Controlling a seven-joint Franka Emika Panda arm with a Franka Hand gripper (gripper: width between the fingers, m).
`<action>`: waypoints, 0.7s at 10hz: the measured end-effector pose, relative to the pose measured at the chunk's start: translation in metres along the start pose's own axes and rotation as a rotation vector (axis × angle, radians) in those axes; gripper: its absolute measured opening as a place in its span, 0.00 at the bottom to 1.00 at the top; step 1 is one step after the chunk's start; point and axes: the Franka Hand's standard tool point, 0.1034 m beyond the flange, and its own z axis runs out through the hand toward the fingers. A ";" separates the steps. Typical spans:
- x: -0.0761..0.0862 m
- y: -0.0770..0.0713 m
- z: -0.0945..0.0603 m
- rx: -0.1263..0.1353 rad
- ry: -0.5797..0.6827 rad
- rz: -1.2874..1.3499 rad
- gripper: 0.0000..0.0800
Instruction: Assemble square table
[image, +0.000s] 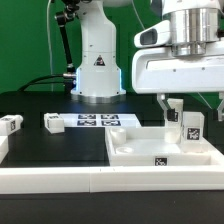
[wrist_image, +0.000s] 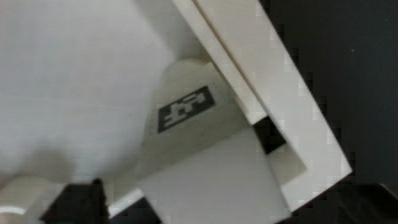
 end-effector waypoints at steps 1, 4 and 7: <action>-0.001 0.000 0.000 -0.005 0.002 -0.051 0.81; -0.002 0.000 0.001 -0.015 0.005 -0.190 0.81; -0.002 0.000 0.001 -0.023 0.011 -0.244 0.65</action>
Offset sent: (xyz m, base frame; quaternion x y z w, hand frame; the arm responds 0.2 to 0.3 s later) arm -0.0023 0.0040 0.0002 -0.0075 0.0082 -0.1010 0.9948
